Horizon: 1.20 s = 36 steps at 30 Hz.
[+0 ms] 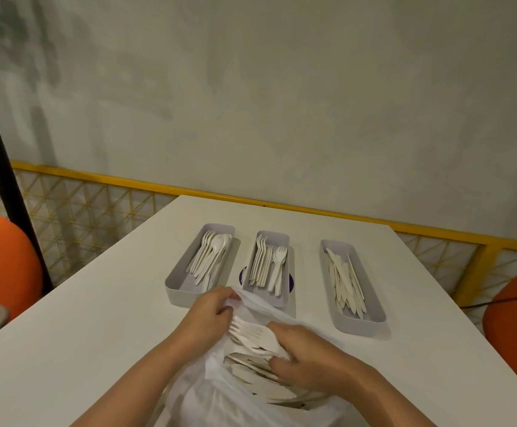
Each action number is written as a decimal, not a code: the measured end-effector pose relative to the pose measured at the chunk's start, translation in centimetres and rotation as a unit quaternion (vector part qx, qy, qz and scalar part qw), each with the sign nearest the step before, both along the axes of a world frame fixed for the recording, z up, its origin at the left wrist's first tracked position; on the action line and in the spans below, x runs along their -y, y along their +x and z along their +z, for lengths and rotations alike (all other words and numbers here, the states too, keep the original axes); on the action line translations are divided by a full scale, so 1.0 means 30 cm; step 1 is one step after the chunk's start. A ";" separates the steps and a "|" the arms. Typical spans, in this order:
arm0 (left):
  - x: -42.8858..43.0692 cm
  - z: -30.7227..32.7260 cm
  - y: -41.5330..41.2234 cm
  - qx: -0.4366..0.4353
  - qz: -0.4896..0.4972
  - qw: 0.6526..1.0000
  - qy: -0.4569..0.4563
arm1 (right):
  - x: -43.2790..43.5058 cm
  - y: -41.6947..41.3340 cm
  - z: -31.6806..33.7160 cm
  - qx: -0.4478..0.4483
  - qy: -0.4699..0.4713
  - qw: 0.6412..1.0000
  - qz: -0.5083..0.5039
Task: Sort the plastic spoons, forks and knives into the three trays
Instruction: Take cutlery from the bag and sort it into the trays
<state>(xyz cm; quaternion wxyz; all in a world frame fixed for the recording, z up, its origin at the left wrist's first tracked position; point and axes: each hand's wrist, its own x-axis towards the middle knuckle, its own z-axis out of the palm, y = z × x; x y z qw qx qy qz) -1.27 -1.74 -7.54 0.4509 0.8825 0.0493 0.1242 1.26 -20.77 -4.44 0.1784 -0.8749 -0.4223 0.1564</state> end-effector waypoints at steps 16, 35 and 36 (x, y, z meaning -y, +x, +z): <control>-0.068 0.060 -0.028 -0.121 -0.011 0.989 -0.084 | 0.098 0.045 0.103 -0.154 0.184 0.968 -0.077; 0.137 0.281 0.027 0.030 -0.158 0.909 -0.384 | -0.085 0.054 0.250 -0.328 0.354 0.872 -0.082; 0.141 0.288 0.034 0.031 -0.147 0.912 -0.381 | -0.087 0.061 0.253 -0.333 0.354 0.870 -0.089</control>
